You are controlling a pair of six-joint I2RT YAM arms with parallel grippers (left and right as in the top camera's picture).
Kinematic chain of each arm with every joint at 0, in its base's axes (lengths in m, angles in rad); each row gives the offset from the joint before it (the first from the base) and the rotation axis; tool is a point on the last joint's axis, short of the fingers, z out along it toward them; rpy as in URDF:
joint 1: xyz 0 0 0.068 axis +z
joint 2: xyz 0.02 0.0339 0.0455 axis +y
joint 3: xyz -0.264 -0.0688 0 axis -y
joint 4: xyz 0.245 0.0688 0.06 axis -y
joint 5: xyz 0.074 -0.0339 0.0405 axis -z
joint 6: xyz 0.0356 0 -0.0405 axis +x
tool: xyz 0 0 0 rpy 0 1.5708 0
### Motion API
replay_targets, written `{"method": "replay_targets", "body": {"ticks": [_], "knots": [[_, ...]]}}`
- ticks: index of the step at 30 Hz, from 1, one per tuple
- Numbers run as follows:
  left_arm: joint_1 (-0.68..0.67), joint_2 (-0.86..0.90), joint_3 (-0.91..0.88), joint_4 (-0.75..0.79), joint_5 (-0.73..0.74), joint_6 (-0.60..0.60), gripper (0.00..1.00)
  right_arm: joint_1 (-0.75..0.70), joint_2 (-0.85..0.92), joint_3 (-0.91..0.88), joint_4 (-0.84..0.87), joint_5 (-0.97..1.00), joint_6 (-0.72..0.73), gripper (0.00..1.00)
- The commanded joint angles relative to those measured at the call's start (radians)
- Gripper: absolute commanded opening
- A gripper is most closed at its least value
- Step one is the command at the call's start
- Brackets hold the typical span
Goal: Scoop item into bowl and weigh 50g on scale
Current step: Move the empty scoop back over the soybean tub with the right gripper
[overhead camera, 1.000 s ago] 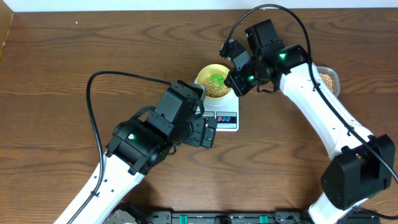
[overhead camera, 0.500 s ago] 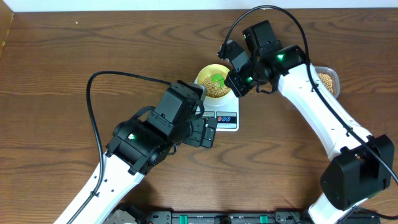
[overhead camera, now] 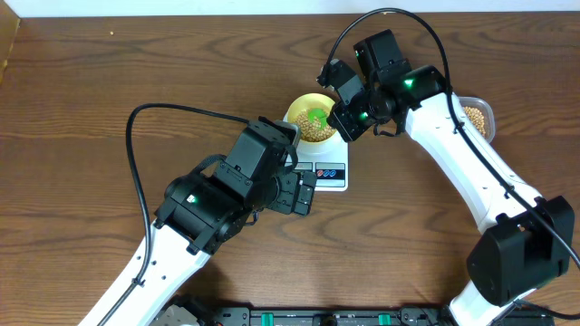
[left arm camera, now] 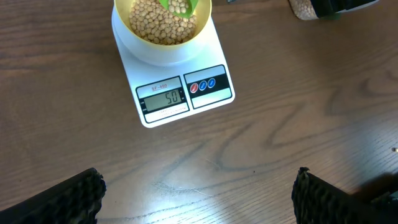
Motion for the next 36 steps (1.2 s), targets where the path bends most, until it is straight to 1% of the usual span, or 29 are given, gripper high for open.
{"method": "replay_targets", "body": {"ticks": [1,6,11,17,23,25,31,36], "knots": [[0.003,0.001,0.016,-0.003,-0.005,0.001,0.98,-0.024,-0.027,0.021,0.002,-0.067,0.037,0.01],[0.003,0.001,0.016,-0.003,-0.005,0.001,0.98,-0.079,-0.027,0.021,0.019,-0.154,0.102,0.01],[0.003,0.001,0.016,-0.003,-0.005,0.001,0.98,-0.151,-0.025,0.020,0.039,-0.254,0.200,0.01],[0.003,0.001,0.016,-0.003,-0.005,0.001,0.98,-0.241,-0.013,0.019,0.041,-0.478,0.301,0.01],[0.003,0.001,0.016,-0.003,-0.005,0.001,0.98,-0.292,-0.013,0.019,0.042,-0.625,0.377,0.01],[0.003,0.001,0.016,-0.003,-0.005,0.001,0.98,-0.330,-0.013,0.019,0.041,-0.666,0.380,0.01],[0.003,0.001,0.016,-0.003,-0.005,0.001,0.98,-0.455,-0.013,0.018,0.008,-0.687,0.381,0.01],[0.003,0.001,0.016,-0.003,-0.005,0.001,0.98,-0.595,-0.013,0.018,-0.087,-0.687,0.304,0.01]]}}
